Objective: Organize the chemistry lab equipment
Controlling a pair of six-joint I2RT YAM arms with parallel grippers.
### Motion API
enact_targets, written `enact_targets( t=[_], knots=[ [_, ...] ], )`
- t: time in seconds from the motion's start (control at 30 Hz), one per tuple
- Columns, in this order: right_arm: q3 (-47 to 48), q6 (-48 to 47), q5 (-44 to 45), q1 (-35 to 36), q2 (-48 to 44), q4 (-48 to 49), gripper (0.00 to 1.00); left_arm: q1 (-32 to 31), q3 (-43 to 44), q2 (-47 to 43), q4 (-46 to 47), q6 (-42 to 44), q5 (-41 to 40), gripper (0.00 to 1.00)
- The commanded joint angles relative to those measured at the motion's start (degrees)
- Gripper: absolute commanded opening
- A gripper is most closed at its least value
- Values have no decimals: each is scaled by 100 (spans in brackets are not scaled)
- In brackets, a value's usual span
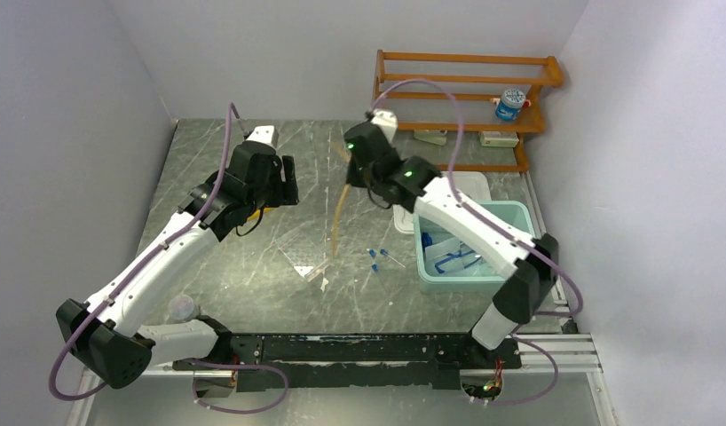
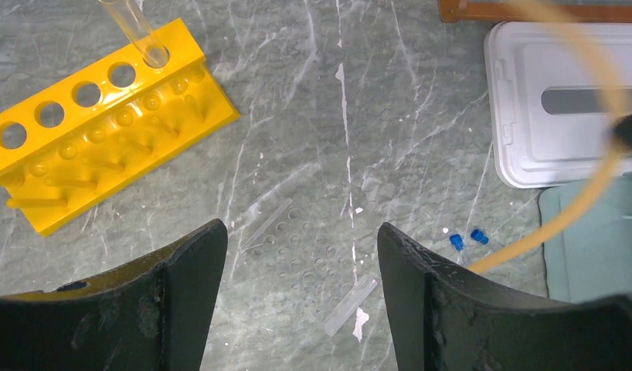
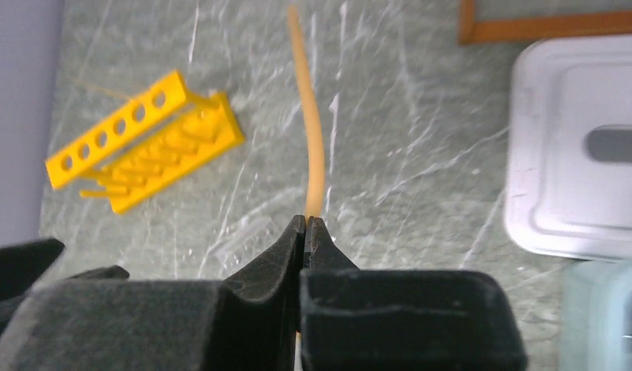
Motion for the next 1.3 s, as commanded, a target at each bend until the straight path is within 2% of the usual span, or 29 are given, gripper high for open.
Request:
enact_targets(
  t=[0.0,0.33,0.47,0.63,0.77,0.9,1.07,1.27],
  knots=[
    [352,-238,576,-525,-641,-691,0,-34,-77,-97,86,38,-100,75],
    [1033,-908,1027,-2038,-2034,-2146,0,-32,-107,8,248,101,82,75],
    [1203,-1010,1335,-2207,-2301,-2733,0,-34,-54,137,327,143,191,75],
    [1016,-569,1697,-2282,-2710,-3487,0,-34,-60,216,450,105,345,75],
    [358,4,2145,-2290,-2953,-4053,0,-29,-112,235,529,41,465,75],
    [-699,424,2070,-2297,-3321,-3734,0,-34,-108,234,513,7,533,75],
    [-1943,1175,1557,-2319,-3401,-3277,0,-29,-172,81,453,-37,432,75],
    [-2942,1856,1029,-2438,-3350,-2911,0,-34,-215,-7,418,-67,416,75]
  ],
)
